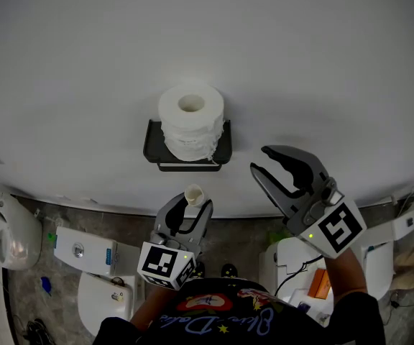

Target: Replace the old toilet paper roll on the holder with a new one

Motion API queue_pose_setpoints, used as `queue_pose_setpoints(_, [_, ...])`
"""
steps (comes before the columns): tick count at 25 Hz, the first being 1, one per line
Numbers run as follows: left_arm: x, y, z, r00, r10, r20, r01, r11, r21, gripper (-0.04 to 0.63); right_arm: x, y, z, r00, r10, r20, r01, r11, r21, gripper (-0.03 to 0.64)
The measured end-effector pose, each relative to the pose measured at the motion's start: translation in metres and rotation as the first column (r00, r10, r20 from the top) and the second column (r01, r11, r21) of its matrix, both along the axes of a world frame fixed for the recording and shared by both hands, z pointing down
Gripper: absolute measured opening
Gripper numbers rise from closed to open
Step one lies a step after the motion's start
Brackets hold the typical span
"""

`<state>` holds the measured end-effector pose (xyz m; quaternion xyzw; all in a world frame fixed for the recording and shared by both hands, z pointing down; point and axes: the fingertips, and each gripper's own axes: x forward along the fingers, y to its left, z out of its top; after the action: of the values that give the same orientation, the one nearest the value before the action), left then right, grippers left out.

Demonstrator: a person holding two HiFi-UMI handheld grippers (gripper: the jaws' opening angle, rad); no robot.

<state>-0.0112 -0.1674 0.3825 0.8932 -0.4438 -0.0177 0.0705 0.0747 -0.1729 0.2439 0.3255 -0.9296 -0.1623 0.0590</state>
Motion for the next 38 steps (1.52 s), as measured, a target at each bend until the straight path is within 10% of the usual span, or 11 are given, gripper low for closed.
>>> queue_pose_setpoints(7, [-0.028,0.006,0.004,0.997,-0.078,-0.031,0.077,0.997,-0.012,0.183,-0.087,-0.01,-0.051,0.792,-0.276,-0.544,0.381,0.92,0.088,0.209])
queue_pose_setpoints(21, [-0.093,0.014,0.01,0.962,-0.255,-0.096,0.251,0.966,-0.058,0.183,-0.11,-0.049,-0.001,0.436,-0.413,-0.8,0.318,0.902,-0.293,0.222])
queue_pose_setpoints(25, [-0.094,0.015,0.014,0.963,-0.252,-0.098,0.246,0.967,-0.067,0.184,-0.109,-0.048,-0.001,0.499,-0.396,-0.77,0.334,0.909,-0.251,0.221])
queue_pose_setpoints(29, [-0.087,0.013,0.015,0.97,-0.225,-0.09,0.22,0.973,-0.064,0.184,-0.095,-0.039,-0.011,0.681,-0.343,-0.647,0.35,0.929,-0.123,0.216])
queue_pose_setpoints(34, [-0.078,0.01,0.011,0.978,-0.194,-0.075,0.19,0.98,-0.054,0.184,-0.048,-0.014,-0.044,0.946,-0.309,-0.099,0.302,0.95,-0.083,0.212])
queue_pose_setpoints(38, [-0.073,0.003,0.009,0.982,-0.179,-0.062,0.175,0.983,-0.057,0.184,0.019,0.0,-0.037,0.908,-0.226,0.354,0.278,0.955,-0.104,0.21])
